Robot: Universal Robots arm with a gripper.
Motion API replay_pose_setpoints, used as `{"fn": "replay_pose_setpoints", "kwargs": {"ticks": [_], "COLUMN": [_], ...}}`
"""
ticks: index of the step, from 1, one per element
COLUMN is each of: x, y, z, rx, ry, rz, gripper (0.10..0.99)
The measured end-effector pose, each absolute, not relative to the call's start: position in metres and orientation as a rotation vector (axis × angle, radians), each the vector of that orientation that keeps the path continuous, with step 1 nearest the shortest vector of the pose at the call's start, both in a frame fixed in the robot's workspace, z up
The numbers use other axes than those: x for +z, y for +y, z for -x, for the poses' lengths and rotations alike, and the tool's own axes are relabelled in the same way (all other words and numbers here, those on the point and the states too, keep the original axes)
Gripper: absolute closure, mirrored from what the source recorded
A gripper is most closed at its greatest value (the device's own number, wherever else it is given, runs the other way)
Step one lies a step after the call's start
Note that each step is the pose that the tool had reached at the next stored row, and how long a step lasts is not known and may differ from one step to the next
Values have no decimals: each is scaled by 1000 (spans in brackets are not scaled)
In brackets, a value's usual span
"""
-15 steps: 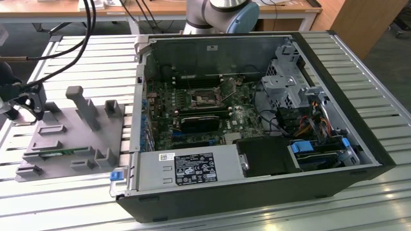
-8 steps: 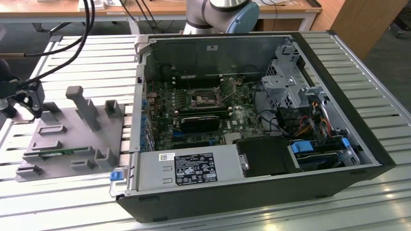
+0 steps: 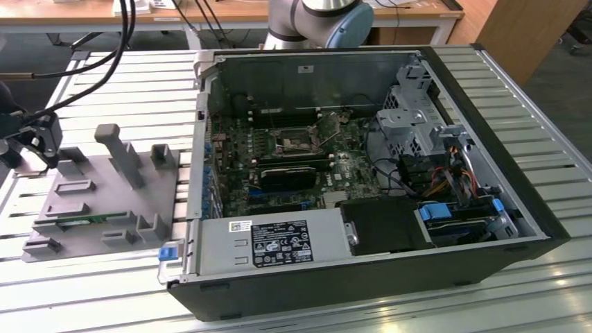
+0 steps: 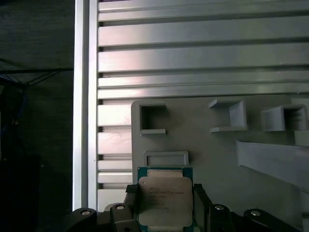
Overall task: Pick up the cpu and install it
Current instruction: 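Pick up the cpu and move it towards the insertion slot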
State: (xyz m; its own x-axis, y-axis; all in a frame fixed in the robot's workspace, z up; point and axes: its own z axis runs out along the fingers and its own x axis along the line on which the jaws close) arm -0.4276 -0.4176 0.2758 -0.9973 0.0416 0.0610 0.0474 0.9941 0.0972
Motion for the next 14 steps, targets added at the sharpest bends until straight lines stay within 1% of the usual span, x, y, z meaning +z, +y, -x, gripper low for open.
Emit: {"fn": "replay_pose_setpoints", "kwargs": {"ticks": [14], "x": [283], "y": [-417], "z": [428], "rx": [-152], "ry": [-3078], "rz": [69], "gripper": [545]}}
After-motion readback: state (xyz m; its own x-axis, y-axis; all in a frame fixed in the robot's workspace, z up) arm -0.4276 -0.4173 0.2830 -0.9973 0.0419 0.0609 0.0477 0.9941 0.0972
